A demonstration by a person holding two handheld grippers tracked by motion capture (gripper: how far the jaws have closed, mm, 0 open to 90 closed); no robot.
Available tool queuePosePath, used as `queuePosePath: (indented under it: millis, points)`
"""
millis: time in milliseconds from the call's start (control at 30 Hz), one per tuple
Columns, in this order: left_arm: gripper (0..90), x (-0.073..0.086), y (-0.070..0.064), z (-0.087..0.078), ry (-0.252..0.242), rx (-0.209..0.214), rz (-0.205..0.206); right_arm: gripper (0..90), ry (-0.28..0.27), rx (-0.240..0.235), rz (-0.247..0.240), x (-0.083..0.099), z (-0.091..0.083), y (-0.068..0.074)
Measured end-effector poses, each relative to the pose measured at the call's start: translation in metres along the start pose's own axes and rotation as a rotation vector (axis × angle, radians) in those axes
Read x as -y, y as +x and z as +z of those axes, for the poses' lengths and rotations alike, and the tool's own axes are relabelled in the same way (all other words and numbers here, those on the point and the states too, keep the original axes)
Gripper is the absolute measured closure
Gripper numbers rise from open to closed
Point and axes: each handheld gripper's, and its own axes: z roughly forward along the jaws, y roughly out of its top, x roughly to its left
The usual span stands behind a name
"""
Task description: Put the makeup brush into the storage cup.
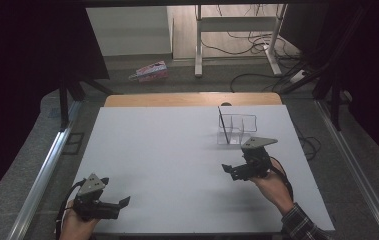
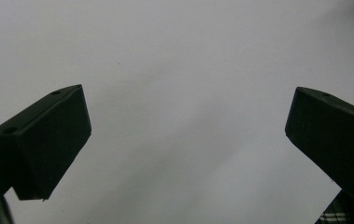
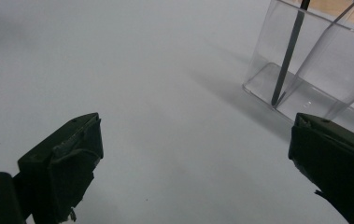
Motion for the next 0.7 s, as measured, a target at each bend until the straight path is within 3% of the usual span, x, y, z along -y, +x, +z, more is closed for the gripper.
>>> queuePosePath:
  millis: [700]
  points:
    - [0.7, -0.001, -0.001, 0.001, 0.005, -0.004, 0.003, 2.5, 0.007, 0.005, -0.020, 0.018, -0.021, 0.012]
